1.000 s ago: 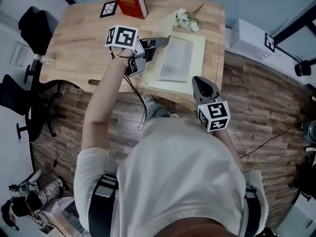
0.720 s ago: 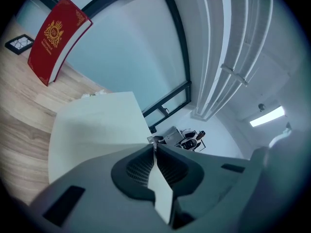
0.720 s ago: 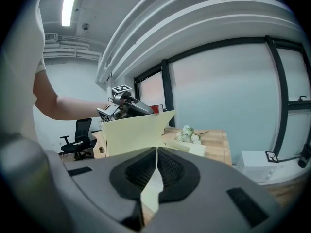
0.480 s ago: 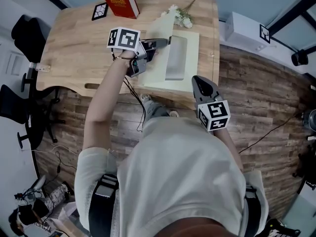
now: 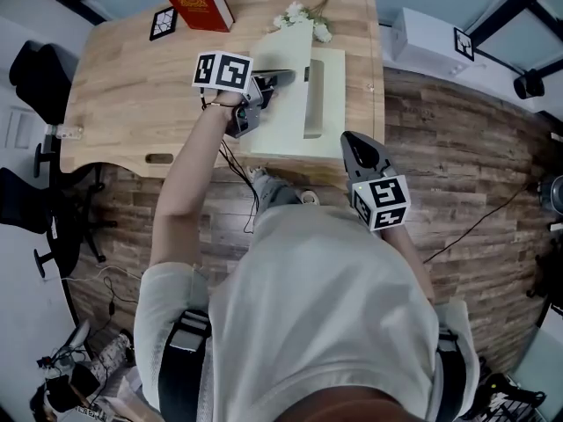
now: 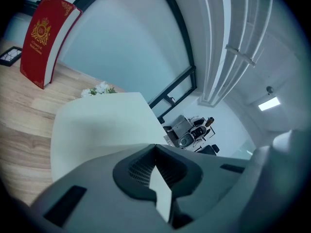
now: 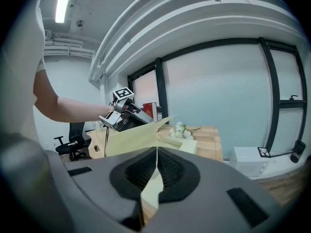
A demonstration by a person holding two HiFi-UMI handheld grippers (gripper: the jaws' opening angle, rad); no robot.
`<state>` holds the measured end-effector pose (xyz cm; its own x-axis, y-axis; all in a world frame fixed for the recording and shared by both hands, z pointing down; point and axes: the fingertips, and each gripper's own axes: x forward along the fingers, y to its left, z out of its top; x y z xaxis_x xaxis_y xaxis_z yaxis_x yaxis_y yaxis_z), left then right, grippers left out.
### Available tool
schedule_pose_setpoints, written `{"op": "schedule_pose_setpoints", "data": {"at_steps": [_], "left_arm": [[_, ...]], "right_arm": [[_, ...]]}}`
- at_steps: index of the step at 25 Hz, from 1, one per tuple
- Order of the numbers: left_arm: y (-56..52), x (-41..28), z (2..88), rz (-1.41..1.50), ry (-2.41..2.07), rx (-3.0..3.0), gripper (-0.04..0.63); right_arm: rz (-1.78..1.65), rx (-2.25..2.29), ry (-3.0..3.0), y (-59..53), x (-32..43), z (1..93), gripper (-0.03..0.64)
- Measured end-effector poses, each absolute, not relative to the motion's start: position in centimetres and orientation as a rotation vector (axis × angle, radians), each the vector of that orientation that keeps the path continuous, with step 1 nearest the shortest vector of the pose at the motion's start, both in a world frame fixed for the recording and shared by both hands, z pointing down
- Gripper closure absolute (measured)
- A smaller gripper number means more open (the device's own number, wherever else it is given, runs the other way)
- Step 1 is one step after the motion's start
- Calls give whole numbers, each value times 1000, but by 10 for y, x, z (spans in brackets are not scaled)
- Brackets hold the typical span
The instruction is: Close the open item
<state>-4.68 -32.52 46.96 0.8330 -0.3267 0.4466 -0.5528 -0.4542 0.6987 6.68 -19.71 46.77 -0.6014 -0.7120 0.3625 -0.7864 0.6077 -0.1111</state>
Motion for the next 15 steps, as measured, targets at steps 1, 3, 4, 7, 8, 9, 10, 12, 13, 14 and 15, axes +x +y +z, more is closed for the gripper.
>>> {"op": "schedule_pose_setpoints", "data": {"at_steps": [1,3,4,7,8,9,10,12,13,14,15], "left_arm": [[-325,-45,473,321,-644,2085,574],[-324,-41,480,341,-643,2084,574],[-324,-40,483,349,-642,2082,574],[-322,-34,492,373,-637,2077,575],[-321,-32,495,382,-635,2076,575],[-321,-30,498,391,-634,2076,575],[-320,-28,500,400,-633,2075,574],[-320,-24,505,414,-630,2073,575],[-320,-23,507,419,-630,2071,575],[-320,-22,510,422,-630,2067,574],[-320,-22,513,425,-630,2062,574]], "right_arm": [[379,1225,-2552,-197,67,468,597],[384,1232,-2546,-196,68,469,597],[386,1235,-2542,-196,68,470,597],[389,1242,-2534,-194,70,471,597],[391,1246,-2531,-194,71,472,597],[393,1251,-2528,-194,73,472,597],[396,1256,-2525,-193,74,472,597],[402,1263,-2520,-193,76,473,597],[403,1264,-2518,-193,76,473,597],[404,1264,-2516,-193,75,473,597],[405,1265,-2515,-192,75,474,597]]}}
